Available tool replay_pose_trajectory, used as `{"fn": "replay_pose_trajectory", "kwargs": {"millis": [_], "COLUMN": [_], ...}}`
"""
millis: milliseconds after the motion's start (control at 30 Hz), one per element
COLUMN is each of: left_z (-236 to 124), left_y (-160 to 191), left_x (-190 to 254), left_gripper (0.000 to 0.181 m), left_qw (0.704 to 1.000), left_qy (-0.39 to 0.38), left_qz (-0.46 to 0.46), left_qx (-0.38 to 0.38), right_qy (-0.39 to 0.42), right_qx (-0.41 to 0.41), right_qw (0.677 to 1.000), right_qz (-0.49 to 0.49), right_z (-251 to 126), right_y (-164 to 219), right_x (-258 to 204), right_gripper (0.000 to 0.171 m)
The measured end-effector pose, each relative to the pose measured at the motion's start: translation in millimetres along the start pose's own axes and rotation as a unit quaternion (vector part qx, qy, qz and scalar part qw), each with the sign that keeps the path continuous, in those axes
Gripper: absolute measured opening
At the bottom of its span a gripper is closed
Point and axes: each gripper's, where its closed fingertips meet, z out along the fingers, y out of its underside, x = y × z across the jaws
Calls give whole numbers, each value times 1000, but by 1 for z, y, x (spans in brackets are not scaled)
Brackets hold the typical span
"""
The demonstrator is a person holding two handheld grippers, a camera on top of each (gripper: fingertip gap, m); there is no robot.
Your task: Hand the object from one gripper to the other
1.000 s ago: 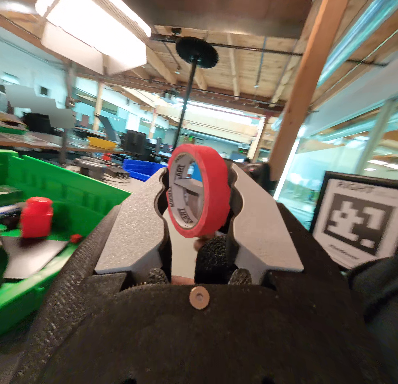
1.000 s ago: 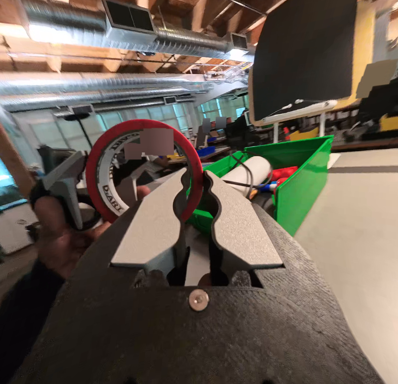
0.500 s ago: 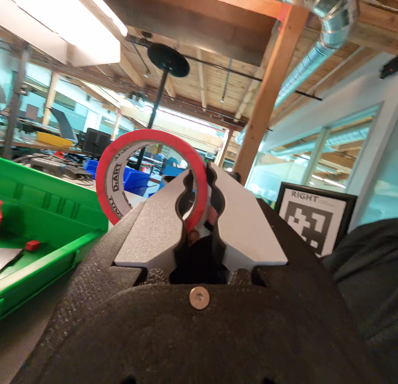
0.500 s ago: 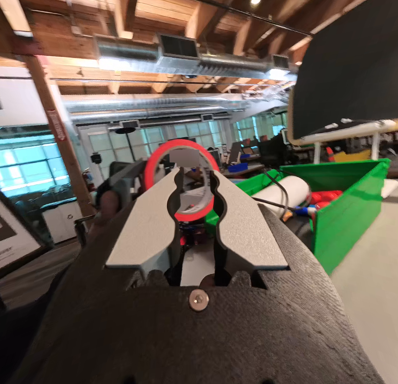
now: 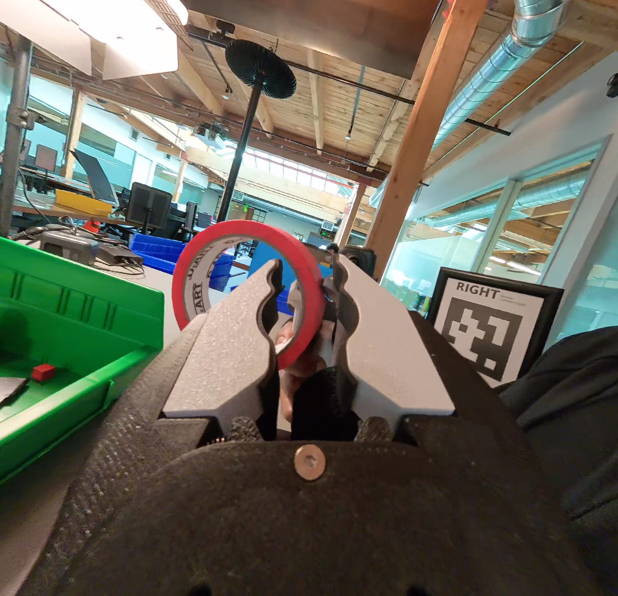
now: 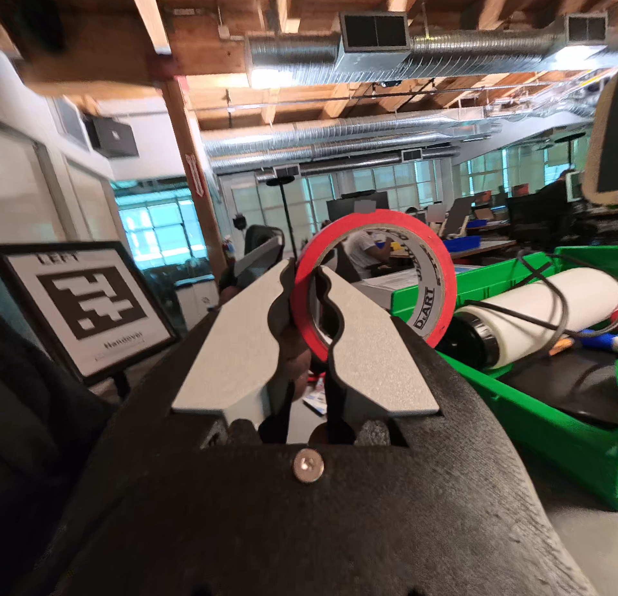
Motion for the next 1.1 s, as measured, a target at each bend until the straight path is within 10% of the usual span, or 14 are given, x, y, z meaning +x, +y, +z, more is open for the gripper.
{"fn": "replay_pose_trajectory", "kwargs": {"millis": [1100], "left_z": [8], "left_y": [21], "left_x": [8], "left_gripper": [14], "left_qw": [994], "left_qy": [-5], "left_qz": [93], "left_qx": [-57], "right_qy": [-24], "right_qx": [40], "right_qw": [996], "right_qz": [73], "right_z": [-4], "right_y": [-12], "right_x": [3], "right_gripper": [27]}}
